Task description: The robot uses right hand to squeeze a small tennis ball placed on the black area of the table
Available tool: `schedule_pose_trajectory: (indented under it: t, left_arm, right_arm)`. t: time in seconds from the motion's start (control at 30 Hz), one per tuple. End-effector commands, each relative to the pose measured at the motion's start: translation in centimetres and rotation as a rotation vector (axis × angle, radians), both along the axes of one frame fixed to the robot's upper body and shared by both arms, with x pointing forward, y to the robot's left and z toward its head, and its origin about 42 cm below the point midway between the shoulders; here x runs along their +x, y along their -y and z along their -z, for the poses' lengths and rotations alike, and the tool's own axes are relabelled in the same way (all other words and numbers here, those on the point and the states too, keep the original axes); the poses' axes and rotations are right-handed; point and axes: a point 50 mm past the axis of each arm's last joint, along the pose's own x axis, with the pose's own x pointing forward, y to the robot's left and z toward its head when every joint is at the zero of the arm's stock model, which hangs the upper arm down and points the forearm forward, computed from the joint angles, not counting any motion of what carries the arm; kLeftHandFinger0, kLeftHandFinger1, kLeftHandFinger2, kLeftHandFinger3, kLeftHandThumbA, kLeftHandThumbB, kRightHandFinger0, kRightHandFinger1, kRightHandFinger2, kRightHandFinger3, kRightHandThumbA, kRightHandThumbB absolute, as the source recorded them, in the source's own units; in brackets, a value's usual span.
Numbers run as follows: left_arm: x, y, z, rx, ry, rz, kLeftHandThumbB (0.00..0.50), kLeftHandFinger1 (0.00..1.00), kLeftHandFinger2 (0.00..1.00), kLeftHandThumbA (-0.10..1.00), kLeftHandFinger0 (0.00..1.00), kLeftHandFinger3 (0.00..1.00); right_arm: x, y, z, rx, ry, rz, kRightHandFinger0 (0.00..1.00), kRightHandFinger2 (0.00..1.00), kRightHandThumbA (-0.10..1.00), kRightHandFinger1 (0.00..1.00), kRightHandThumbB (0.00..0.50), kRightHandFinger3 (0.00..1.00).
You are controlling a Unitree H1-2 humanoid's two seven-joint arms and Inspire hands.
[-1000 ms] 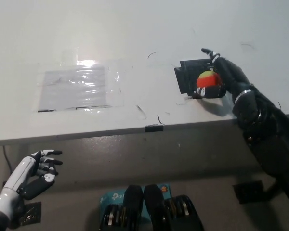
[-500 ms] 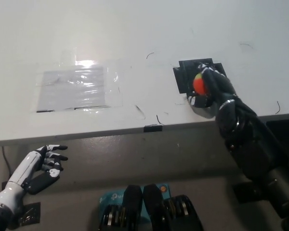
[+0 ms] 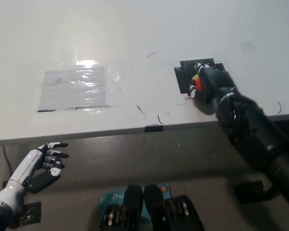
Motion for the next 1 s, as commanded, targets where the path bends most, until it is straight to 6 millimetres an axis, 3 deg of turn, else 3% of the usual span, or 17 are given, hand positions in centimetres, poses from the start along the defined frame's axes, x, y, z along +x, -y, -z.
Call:
schedule_pose_trajectory:
  t: [0.0,0.07,0.13,0.17,0.23,0.27,0.3,0.33,0.37,0.4,0.5,0.57,0.63,0.67,0.77,0.87,0.97]
  left_arm:
    - [1.0,0.1,-2.0,0.022,0.07,0.028,0.003,0.57,0.67,0.12,0.49,0.78]
    - [1.4,0.0,-2.3,0.019,0.08,0.026,0.01,0.55,0.66,0.13,0.48,0.78]
    - [1.6,0.0,-2.3,0.015,0.082,0.027,0.013,0.55,0.65,0.16,0.48,0.77]
    - [1.9,-0.1,-2.4,0.023,0.088,0.03,0.016,0.54,0.65,0.2,0.48,0.77]
    - [2.1,0.0,-2.5,0.02,0.079,0.029,0.019,0.55,0.65,0.25,0.49,0.77]
    - [2.2,0.0,-2.5,0.02,0.08,0.029,0.025,0.55,0.66,0.26,0.49,0.78]
    - [2.3,0.0,-2.5,0.02,0.08,0.027,0.02,0.56,0.66,0.27,0.5,0.78]
    - [2.3,0.0,-2.5,0.021,0.079,0.026,0.02,0.56,0.66,0.27,0.51,0.78]
    - [2.3,-0.1,-2.6,0.025,0.079,0.022,0.031,0.56,0.66,0.3,0.51,0.77]
    - [2.3,-0.1,-2.5,0.028,0.08,0.021,0.031,0.57,0.66,0.3,0.51,0.77]
    - [2.3,-0.1,-2.5,0.027,0.09,0.022,0.028,0.55,0.65,0.3,0.49,0.76]
    - [2.3,-0.1,-2.5,0.026,0.092,0.023,0.028,0.55,0.65,0.3,0.48,0.76]
    - [2.2,-0.3,-2.5,0.012,0.089,0.02,0.027,0.54,0.64,0.29,0.47,0.75]
    - [2.1,-0.2,-2.2,0.004,0.084,0.025,0.023,0.54,0.64,0.29,0.48,0.75]
    - [1.8,-0.2,-1.9,-0.002,0.081,0.023,0.038,0.53,0.62,0.3,0.48,0.74]
    - [1.7,-0.2,-1.7,0.009,0.087,0.018,0.031,0.53,0.63,0.32,0.46,0.74]
    - [1.8,-0.2,-1.6,0.01,0.095,0.019,0.033,0.54,0.64,0.31,0.45,0.75]
  right_arm:
    - [0.7,1.5,-1.3,-0.191,-0.05,0.003,0.02,0.83,-0.1,0.45,0.116,1.0]
    - [0.5,2.0,-1.3,-0.278,-0.056,-0.026,0.02,0.76,-0.1,0.49,0.088,1.0]
    - [0.4,2.3,-1.2,-0.272,-0.076,-0.027,0.13,0.82,-0.1,0.67,0.071,1.0]
    - [0.3,2.4,-1.1,-0.317,-0.112,-0.031,0.13,0.94,-0.1,0.68,0.032,1.0]
    - [-0.4,2.3,-0.3,-0.391,-0.196,-0.023,0.19,0.97,-0.09,0.62,0.059,1.0]
    - [-0.6,2.3,0.1,-0.413,-0.2,-0.052,0.19,0.81,-0.05,0.55,0.099,1.0]
    - [-0.8,2.4,0.5,-0.424,-0.207,-0.064,0.09,0.64,-0.01,0.37,0.133,1.0]
    - [-1.1,2.3,0.9,-0.424,-0.216,-0.064,0.05,0.6,-0.01,0.32,0.142,1.0]
    - [-1.7,2.2,1.7,-0.459,-0.226,-0.095,0.0,0.47,0.13,0.17,0.164,1.0]
    - [-2.0,2.2,2.0,-0.477,-0.228,-0.098,0.0,0.46,0.16,0.15,0.168,1.0]
    - [-3.6,2.8,3.5,-0.47,-0.156,-0.118,0.0,0.38,0.32,0.09,0.042,1.0]
    - [-3.7,2.8,3.6,-0.466,-0.143,-0.121,0.0,0.37,0.32,0.09,0.024,1.0]
    - [-4.6,3.6,4.7,-0.294,0.011,-0.159,0.0,0.2,-0.02,0.03,0.0,1.0]
    - [-4.9,4.0,5.4,-0.219,0.073,-0.168,0.0,0.19,-0.1,0.04,0.0,0.71]
    - [-5.6,4.4,6.1,-0.121,0.161,-0.188,0.0,0.32,-0.1,0.14,0.0,0.37]
    - [-6.6,4.7,7.1,0.055,0.314,-0.18,0.0,0.43,-0.1,0.17,0.013,0.09]
    - [-7.0,4.8,7.2,0.114,0.387,-0.191,0.0,0.51,-0.1,0.22,0.076,0.03]
